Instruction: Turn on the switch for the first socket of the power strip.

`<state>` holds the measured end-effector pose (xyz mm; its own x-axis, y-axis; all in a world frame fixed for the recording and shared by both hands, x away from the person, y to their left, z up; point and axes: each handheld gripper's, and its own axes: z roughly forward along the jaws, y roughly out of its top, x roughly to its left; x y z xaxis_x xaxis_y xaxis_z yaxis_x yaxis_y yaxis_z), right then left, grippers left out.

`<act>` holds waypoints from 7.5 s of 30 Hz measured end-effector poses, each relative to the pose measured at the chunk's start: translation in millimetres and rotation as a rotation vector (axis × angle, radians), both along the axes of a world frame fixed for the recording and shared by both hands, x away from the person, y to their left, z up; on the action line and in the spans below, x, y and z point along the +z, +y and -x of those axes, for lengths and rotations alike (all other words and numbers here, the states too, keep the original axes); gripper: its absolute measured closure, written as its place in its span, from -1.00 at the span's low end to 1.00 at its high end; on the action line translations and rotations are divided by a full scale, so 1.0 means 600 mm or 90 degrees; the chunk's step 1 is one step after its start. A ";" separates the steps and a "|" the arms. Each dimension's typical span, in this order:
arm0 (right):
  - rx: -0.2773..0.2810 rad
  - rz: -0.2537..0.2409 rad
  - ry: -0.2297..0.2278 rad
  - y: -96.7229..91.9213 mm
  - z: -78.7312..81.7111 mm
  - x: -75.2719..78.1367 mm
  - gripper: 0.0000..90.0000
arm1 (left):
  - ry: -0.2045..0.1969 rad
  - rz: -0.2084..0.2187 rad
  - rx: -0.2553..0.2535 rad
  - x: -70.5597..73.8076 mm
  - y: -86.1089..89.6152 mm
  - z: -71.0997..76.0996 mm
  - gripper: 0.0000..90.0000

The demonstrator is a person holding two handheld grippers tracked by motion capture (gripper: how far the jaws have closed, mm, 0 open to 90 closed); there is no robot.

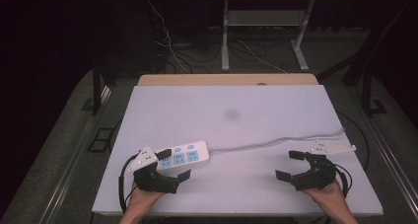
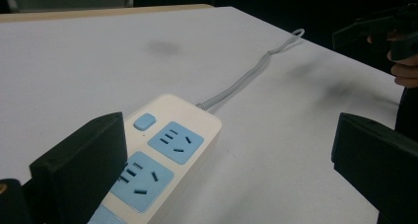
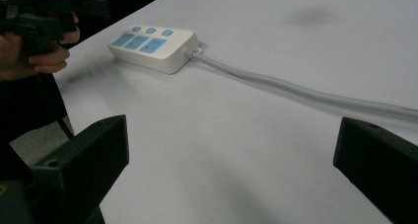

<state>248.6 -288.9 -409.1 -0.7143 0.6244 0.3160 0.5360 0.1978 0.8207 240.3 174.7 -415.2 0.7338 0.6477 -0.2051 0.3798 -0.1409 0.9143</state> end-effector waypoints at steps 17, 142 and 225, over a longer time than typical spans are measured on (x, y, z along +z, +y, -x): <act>0.002 -0.002 0.007 -0.002 0.001 -0.002 -1.00 | 0.002 -0.001 -0.007 0.000 -0.002 0.000 -1.00; 0.006 0.018 0.035 -0.011 0.004 -0.016 -1.00 | 0.130 -0.266 -0.137 0.078 -0.058 -0.180 -0.38; 0.026 0.033 0.045 -0.011 0.002 -0.021 -1.00 | 0.200 -0.278 -0.157 0.011 -0.061 -0.214 0.98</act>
